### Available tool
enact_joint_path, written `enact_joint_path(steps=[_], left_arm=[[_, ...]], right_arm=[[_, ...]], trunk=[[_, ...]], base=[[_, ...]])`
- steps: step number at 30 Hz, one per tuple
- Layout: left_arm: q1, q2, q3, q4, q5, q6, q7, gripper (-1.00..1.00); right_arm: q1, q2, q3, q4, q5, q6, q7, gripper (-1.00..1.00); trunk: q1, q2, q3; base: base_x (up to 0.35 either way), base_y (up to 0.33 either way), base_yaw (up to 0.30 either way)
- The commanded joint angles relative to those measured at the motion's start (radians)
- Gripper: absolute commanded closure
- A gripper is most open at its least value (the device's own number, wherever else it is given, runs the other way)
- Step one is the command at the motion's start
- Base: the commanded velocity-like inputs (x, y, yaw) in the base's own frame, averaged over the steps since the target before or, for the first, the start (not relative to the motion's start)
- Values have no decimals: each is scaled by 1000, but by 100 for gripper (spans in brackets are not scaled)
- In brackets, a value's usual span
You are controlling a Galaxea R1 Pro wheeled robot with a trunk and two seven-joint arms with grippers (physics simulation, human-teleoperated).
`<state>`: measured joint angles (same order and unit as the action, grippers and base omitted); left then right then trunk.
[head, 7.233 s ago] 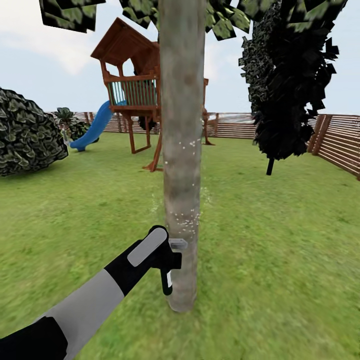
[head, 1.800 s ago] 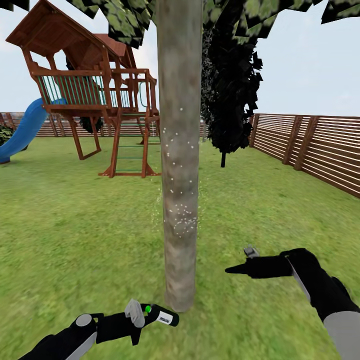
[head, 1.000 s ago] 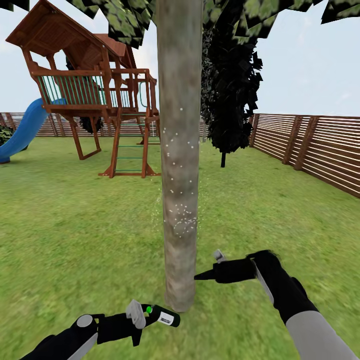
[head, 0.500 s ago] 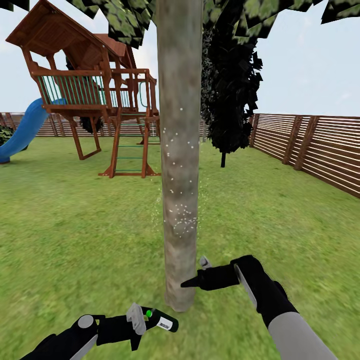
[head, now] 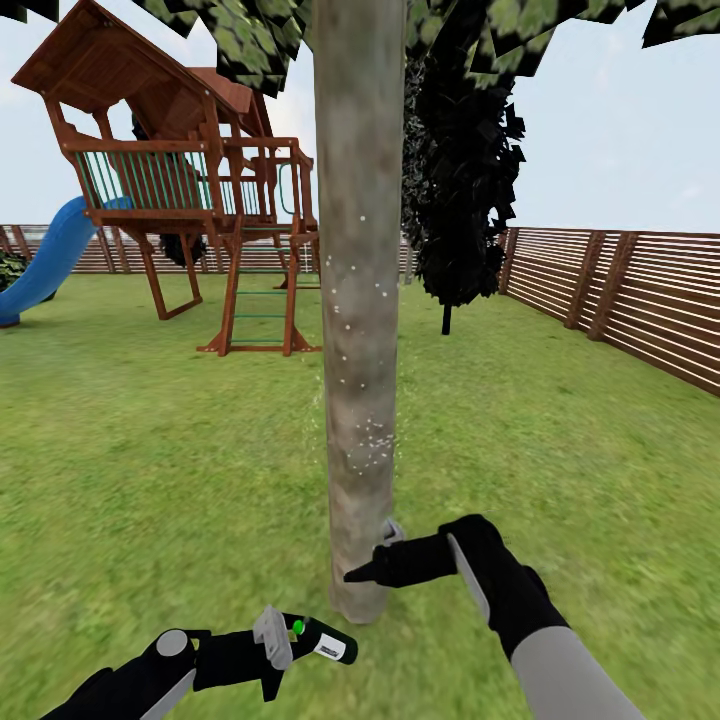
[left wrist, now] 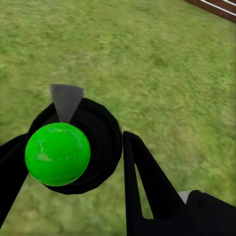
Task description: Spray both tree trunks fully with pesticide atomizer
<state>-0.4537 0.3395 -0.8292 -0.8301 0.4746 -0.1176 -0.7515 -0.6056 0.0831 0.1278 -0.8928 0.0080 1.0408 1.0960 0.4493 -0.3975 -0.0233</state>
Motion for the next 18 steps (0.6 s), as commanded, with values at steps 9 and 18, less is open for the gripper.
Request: enact_joint_path(steps=[9,18], left_arm=[[-2,1,-5,0,6,-7,1,100],[-2,1,-7,-3,6,-7,0,100]], right_arm=[[0,28,1,57,0,6,-64,100],[0,30,-2,60,-8,6,-80,100]], trunk=[[1,-2,-2],[1,-2,-2]], base=[[0,0,0],[0,0,0]])
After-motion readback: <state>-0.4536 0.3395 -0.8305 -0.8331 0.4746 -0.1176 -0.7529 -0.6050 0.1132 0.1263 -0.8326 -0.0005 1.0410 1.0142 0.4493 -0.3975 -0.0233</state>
